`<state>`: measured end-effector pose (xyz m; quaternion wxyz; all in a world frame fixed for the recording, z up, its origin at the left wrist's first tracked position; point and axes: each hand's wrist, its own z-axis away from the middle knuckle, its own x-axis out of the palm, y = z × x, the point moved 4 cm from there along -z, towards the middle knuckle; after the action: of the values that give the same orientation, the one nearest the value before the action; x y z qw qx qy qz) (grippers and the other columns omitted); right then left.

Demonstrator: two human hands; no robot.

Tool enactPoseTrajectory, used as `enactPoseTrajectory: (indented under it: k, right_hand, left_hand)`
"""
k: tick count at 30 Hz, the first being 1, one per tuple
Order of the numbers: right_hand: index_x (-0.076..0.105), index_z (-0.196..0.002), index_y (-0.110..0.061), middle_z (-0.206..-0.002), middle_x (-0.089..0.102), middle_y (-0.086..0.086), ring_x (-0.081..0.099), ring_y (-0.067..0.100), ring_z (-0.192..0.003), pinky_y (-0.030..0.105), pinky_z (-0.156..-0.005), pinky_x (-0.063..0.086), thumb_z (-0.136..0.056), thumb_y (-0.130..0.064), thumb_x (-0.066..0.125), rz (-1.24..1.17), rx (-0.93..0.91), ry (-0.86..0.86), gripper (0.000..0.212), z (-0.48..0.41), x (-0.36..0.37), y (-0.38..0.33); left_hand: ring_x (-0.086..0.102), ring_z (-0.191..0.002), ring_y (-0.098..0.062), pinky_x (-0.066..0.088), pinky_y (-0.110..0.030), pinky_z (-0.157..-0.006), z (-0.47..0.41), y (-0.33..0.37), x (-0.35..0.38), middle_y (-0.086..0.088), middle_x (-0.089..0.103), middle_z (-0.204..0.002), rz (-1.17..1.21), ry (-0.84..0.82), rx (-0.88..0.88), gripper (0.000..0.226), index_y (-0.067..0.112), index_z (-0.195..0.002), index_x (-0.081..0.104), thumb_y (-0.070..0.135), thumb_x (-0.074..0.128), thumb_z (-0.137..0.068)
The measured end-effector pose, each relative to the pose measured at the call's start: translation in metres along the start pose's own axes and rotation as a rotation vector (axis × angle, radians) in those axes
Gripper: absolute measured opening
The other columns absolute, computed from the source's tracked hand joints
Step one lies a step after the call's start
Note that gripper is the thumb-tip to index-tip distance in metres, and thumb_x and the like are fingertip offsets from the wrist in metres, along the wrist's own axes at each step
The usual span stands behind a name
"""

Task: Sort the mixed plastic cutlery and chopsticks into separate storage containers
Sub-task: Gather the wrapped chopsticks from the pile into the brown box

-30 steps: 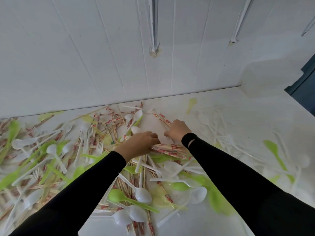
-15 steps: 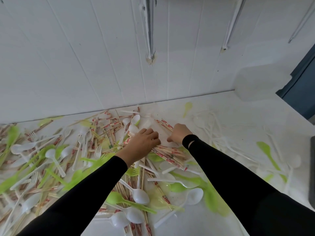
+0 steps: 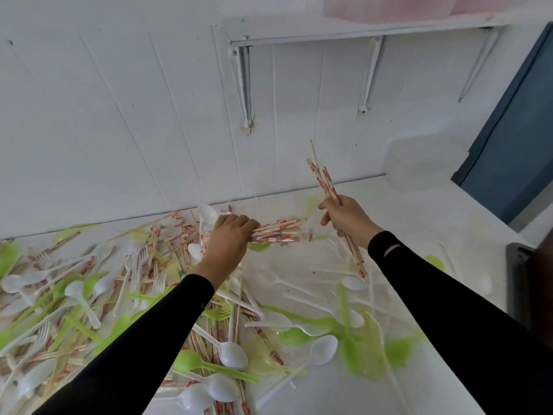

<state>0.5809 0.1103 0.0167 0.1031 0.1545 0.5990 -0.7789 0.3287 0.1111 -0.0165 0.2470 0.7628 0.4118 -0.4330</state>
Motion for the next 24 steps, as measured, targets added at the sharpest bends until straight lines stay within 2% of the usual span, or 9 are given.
enactPoseTrajectory:
  k: [3, 5, 8, 11, 15, 16, 18, 21, 24]
  right_hand:
    - [0.059, -0.114, -0.012, -0.068, 0.067, 0.004, 0.038, 0.015, -0.049, 0.024, -0.044, 0.032, -0.096, -0.027, 0.048, -0.032, -0.028, 0.012, 0.026, 0.013, -0.013, 0.006]
    - [0.057, -0.117, -0.015, -0.066, 0.066, 0.005, 0.038, 0.015, -0.046, 0.024, -0.042, 0.033, -0.099, -0.028, 0.046, -0.055, -0.047, 0.019, 0.025, 0.022, -0.019, 0.011]
    - [0.055, -0.12, -0.019, -0.065, 0.064, 0.005, 0.039, 0.016, -0.047, 0.025, -0.044, 0.035, -0.101, -0.029, 0.043, -0.068, -0.055, 0.024, 0.025, 0.035, -0.029, 0.02]
    - [0.055, -0.117, -0.018, -0.07, 0.067, 0.007, 0.044, 0.017, -0.049, 0.025, -0.046, 0.04, -0.102, -0.028, 0.041, -0.108, -0.03, 0.009, 0.023, 0.044, -0.035, 0.027]
    - [0.051, -0.11, -0.008, -0.07, 0.065, 0.007, 0.054, 0.019, -0.064, 0.03, -0.063, 0.048, -0.104, -0.022, 0.037, -0.227, -0.012, 0.085, 0.021, 0.05, -0.042, 0.03]
    - [0.05, -0.109, -0.007, -0.07, 0.062, 0.007, 0.055, 0.02, -0.062, 0.031, -0.063, 0.051, -0.104, -0.019, 0.036, -0.314, 0.005, 0.101, 0.018, 0.05, -0.042, 0.03]
    - [0.048, -0.111, -0.008, -0.072, 0.053, 0.006, 0.051, 0.018, -0.054, 0.028, -0.049, 0.051, -0.105, -0.015, 0.036, -0.456, 0.032, 0.096, 0.016, 0.054, -0.042, 0.029]
    - [0.049, -0.121, -0.014, -0.07, 0.046, 0.001, 0.034, 0.01, -0.045, 0.02, -0.036, 0.031, -0.103, -0.013, 0.035, -0.463, 0.038, 0.031, 0.024, 0.064, -0.041, 0.028]
    - [0.05, -0.121, -0.023, -0.064, 0.041, -0.002, 0.03, 0.008, -0.043, 0.019, -0.036, 0.027, -0.104, -0.026, 0.044, -0.491, 0.008, -0.031, 0.018, 0.075, -0.042, 0.024]
  left_hand:
    - [0.061, -0.066, -0.03, 0.049, -0.034, -0.059, -0.01, 0.012, -0.01, -0.005, 0.063, -0.077, 0.031, -0.002, 0.062, 0.014, 0.012, -0.082, 0.072, 0.004, 0.073, -0.071]
    - [0.063, -0.063, -0.031, 0.048, -0.034, -0.05, -0.014, 0.02, -0.011, -0.007, 0.064, -0.075, 0.1, -0.065, 0.031, 0.015, 0.01, -0.083, 0.072, 0.004, 0.08, -0.071]
    - [0.066, -0.071, -0.035, 0.049, -0.037, -0.058, -0.017, 0.035, -0.008, -0.01, 0.068, -0.08, 0.112, -0.189, 0.037, 0.018, 0.01, -0.097, 0.071, 0.002, 0.068, -0.08]
    - [0.065, -0.084, -0.031, 0.05, -0.037, -0.068, -0.017, 0.046, -0.007, -0.01, 0.071, -0.09, 0.239, -0.296, -0.127, 0.022, 0.016, -0.113, 0.066, 0.013, 0.059, -0.092]
    - [0.062, -0.06, -0.012, 0.051, -0.025, -0.06, -0.02, 0.061, -0.018, -0.002, 0.069, -0.073, 0.775, -0.31, -0.383, 0.013, 0.017, -0.1, 0.063, 0.026, 0.068, -0.092]
    - [0.058, -0.054, -0.011, 0.05, -0.024, -0.056, -0.02, 0.064, -0.02, 0.0, 0.066, -0.068, 0.896, -0.303, -0.44, 0.013, 0.017, -0.097, 0.061, 0.028, 0.068, -0.092]
    - [0.054, -0.051, -0.014, 0.049, -0.026, -0.052, -0.019, 0.069, -0.021, -0.002, 0.061, -0.066, 1.112, -0.289, -0.578, 0.015, 0.016, -0.097, 0.058, 0.028, 0.066, -0.094]
    - [0.066, -0.068, -0.019, 0.056, -0.033, -0.066, -0.019, 0.078, -0.014, -0.009, 0.068, -0.09, 1.444, -0.311, -0.751, 0.016, 0.014, -0.11, 0.057, 0.02, 0.062, -0.096]
    - [0.07, -0.101, -0.028, 0.058, -0.038, -0.077, -0.023, 0.089, -0.006, -0.004, 0.066, -0.123, 1.724, -0.239, -0.866, 0.031, 0.015, -0.127, 0.053, 0.009, 0.058, -0.098]
